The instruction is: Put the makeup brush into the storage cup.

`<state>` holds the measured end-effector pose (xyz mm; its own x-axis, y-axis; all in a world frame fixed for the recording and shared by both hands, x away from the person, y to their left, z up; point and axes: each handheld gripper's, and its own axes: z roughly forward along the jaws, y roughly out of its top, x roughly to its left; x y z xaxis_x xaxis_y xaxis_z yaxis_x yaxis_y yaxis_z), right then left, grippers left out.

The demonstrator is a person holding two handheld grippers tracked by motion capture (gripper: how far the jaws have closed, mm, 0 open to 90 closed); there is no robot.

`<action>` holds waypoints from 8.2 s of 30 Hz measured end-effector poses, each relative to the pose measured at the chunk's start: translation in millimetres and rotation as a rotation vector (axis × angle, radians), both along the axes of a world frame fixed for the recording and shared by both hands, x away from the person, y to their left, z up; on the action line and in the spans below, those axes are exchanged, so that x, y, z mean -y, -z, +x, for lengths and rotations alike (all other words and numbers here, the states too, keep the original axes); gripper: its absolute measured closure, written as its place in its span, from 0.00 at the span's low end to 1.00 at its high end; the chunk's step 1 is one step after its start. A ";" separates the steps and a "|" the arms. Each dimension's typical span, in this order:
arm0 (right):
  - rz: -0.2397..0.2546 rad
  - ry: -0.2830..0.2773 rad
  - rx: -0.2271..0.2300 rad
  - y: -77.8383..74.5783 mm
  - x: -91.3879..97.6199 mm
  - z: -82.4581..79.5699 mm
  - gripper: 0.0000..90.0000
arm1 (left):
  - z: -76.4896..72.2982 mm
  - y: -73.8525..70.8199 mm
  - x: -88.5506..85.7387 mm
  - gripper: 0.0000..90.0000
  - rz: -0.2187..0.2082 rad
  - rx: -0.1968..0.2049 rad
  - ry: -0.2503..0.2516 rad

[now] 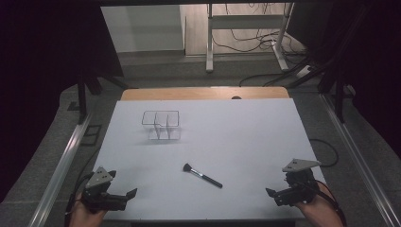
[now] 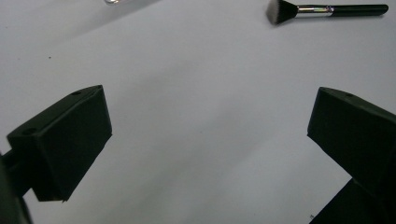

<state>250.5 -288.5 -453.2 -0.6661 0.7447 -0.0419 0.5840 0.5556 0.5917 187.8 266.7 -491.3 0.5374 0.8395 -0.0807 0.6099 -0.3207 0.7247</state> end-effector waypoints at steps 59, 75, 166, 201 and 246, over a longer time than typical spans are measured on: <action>-0.085 -0.097 -0.124 -3.3 -66.2 29.6 0.00 | 2.8 1.1 2.4 0.00 0.018 0.000 0.009; -0.097 -0.124 -0.124 -0.2 -84.1 37.7 0.00 | 2.9 1.5 2.4 0.00 0.018 -0.006 0.013; -0.209 -0.345 -0.204 44.6 -195.7 58.5 0.08 | 3.5 2.4 0.6 0.00 0.003 -0.011 0.018; -0.201 -0.384 -0.276 47.8 -189.9 58.9 0.88 | 3.0 2.5 0.5 0.00 0.006 -0.014 0.019; -0.029 -0.403 -0.109 23.9 -158.8 41.6 0.88 | 7.1 3.3 -0.9 0.00 -0.091 0.031 0.066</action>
